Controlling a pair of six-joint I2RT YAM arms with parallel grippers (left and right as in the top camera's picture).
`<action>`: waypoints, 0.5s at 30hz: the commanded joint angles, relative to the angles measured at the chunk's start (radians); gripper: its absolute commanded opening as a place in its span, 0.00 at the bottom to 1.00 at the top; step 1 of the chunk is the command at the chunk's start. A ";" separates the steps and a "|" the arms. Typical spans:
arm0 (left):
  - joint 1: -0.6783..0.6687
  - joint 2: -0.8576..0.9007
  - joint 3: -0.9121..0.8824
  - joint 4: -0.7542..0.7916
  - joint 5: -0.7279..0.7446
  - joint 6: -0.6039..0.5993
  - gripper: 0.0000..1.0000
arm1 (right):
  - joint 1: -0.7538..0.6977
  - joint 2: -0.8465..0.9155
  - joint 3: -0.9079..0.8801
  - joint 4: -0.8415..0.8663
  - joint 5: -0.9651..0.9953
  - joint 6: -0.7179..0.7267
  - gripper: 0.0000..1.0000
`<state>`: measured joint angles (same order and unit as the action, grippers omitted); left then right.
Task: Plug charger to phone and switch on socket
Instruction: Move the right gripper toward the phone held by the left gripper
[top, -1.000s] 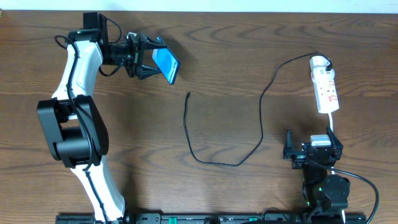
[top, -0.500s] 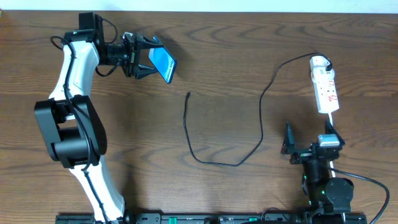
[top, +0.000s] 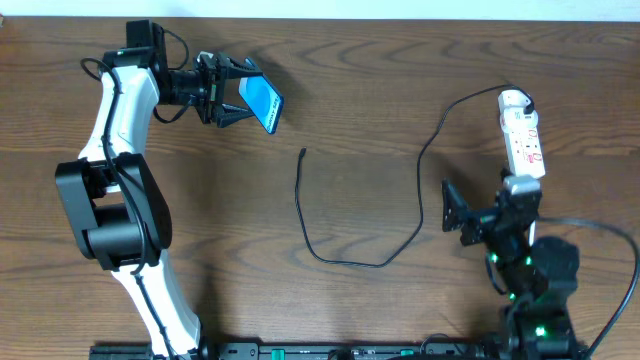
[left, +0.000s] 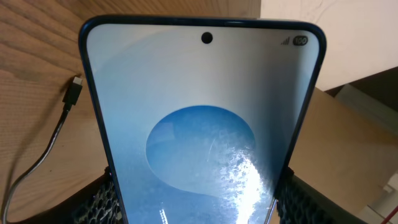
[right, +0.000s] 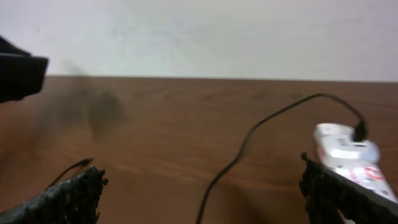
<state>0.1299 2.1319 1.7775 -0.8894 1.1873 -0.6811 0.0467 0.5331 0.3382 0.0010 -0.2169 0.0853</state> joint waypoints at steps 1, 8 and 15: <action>0.005 -0.015 0.008 -0.002 0.035 -0.006 0.64 | -0.007 0.111 0.113 -0.040 -0.084 0.015 0.99; 0.004 -0.015 0.008 -0.002 0.036 -0.030 0.64 | -0.007 0.317 0.281 -0.111 -0.231 0.015 0.99; 0.003 -0.015 0.008 -0.002 0.142 -0.139 0.63 | -0.007 0.491 0.423 -0.229 -0.291 0.015 0.99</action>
<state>0.1299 2.1319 1.7775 -0.8894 1.2194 -0.7647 0.0467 0.9756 0.6991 -0.1978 -0.4603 0.0956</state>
